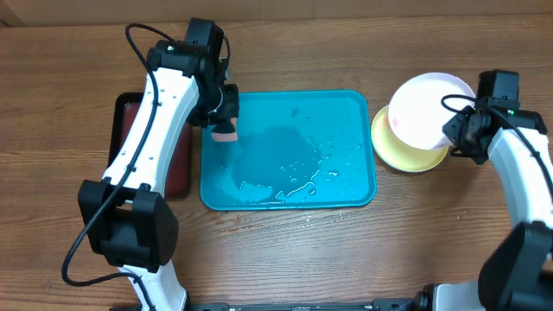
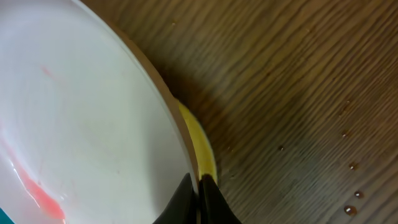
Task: Clean dirty plates on tray and stack at the side
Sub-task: 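Lift the white plate with the right gripper and stack it on the yellow plate, then move the sponge with the left gripper onto the dark red tray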
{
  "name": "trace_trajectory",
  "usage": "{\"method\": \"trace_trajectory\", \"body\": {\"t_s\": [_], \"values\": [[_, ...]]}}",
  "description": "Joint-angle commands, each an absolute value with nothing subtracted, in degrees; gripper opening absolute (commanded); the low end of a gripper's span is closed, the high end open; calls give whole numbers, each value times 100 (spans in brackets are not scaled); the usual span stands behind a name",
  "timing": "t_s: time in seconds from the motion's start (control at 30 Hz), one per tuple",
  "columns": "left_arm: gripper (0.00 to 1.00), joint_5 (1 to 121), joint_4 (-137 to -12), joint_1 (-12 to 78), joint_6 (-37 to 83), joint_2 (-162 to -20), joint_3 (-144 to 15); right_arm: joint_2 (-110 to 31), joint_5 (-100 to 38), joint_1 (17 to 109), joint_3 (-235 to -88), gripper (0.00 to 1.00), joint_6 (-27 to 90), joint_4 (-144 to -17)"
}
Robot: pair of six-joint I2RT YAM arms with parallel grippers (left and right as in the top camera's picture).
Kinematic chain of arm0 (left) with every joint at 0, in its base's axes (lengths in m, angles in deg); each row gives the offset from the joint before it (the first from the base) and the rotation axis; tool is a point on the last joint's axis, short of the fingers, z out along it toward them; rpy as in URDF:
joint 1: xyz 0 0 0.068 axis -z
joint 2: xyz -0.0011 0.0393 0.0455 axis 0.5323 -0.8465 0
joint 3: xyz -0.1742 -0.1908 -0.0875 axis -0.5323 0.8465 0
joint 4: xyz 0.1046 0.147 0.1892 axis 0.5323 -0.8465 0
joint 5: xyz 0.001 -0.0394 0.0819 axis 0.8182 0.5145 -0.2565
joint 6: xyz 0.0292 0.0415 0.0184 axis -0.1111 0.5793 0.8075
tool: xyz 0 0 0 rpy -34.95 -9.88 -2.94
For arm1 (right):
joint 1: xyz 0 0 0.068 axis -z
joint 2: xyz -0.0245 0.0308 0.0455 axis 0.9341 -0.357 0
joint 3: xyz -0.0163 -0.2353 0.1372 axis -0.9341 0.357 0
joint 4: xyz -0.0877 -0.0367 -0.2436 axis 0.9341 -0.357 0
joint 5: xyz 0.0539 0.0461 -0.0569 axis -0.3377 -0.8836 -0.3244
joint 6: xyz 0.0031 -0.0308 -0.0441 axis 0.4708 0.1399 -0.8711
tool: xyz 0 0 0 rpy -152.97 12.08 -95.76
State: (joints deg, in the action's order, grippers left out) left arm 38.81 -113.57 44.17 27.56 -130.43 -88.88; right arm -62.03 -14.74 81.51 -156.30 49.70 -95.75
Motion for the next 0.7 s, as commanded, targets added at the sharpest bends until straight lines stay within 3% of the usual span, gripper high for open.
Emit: {"method": "trace_trajectory", "body": {"t_s": [0.0, 0.27, 0.4, 0.67], "values": [[4, 3533, -11425, 4454, 2585, -12514, -8847, -6652, -1668, 8302, -15526, 4, 4909, -9468], [4, 2812, -11574, 4454, 2343, -11605, -8847, -7237, -2040, 8251, -15526, 5, 4881, -9407], [4, 2379, -11751, 4450, 2096, -11221, -8847, -7220, -2510, 8223, -15598, 17, 4417, -9619], [4, 1407, -12487, 4380, 1534, -11046, -8825, -6953, -2648, 8223, -16124, 16, 4173, -10347]]}}
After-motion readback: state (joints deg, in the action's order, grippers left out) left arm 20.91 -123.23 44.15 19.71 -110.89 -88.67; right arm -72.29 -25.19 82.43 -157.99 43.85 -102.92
